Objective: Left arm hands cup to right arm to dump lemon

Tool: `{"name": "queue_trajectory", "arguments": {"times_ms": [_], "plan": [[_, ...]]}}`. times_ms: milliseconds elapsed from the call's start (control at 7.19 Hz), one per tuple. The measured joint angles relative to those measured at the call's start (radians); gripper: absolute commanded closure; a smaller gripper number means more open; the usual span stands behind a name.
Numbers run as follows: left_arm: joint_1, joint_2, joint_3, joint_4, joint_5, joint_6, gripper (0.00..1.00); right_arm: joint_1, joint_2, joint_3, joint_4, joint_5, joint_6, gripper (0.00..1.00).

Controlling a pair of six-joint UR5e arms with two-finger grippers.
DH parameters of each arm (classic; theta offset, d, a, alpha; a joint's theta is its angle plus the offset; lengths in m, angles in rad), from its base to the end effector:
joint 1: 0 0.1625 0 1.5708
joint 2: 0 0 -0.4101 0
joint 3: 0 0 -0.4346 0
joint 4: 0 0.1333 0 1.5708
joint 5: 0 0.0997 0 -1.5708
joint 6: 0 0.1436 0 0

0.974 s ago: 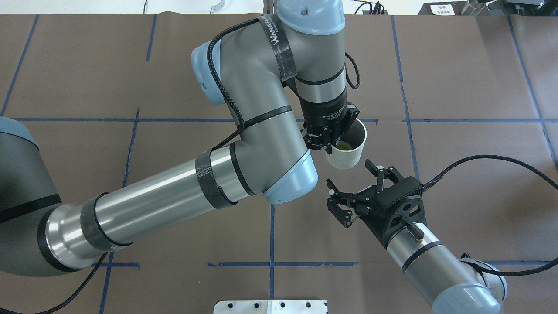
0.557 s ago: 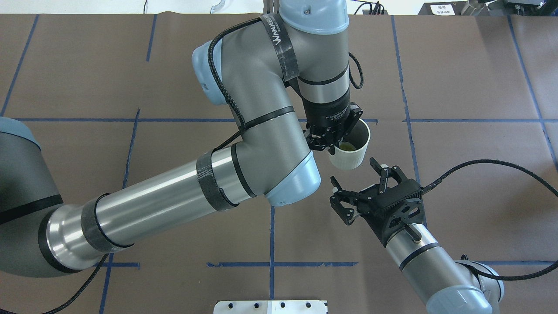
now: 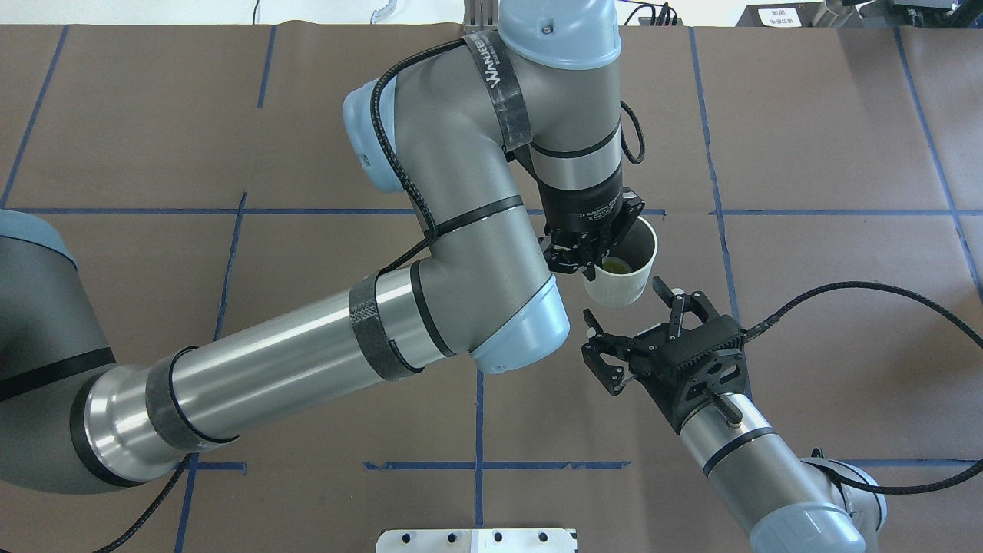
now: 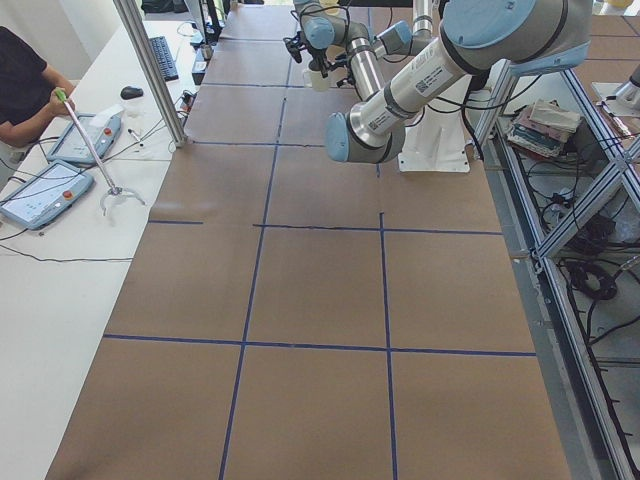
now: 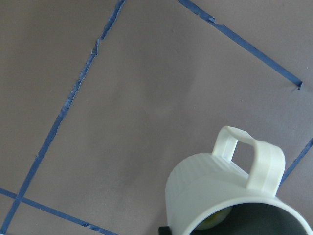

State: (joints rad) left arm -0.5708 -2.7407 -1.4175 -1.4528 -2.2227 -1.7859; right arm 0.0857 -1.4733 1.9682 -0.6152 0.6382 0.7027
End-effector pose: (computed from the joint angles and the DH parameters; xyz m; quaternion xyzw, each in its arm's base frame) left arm 0.6126 -0.4482 -0.0539 -0.2111 0.4560 -0.1983 0.8415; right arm -0.4961 -0.2922 0.2755 0.5709 -0.3720 0.0208 0.7317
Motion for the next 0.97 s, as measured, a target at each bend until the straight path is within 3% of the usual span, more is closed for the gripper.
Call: {"name": "queue_trajectory", "arguments": {"times_ms": [974], "plan": [[0.029,0.006,-0.026,0.003,-0.002,-0.041,0.93,0.008,-0.001,0.0,-0.007,-0.017,0.0,0.0]]}}
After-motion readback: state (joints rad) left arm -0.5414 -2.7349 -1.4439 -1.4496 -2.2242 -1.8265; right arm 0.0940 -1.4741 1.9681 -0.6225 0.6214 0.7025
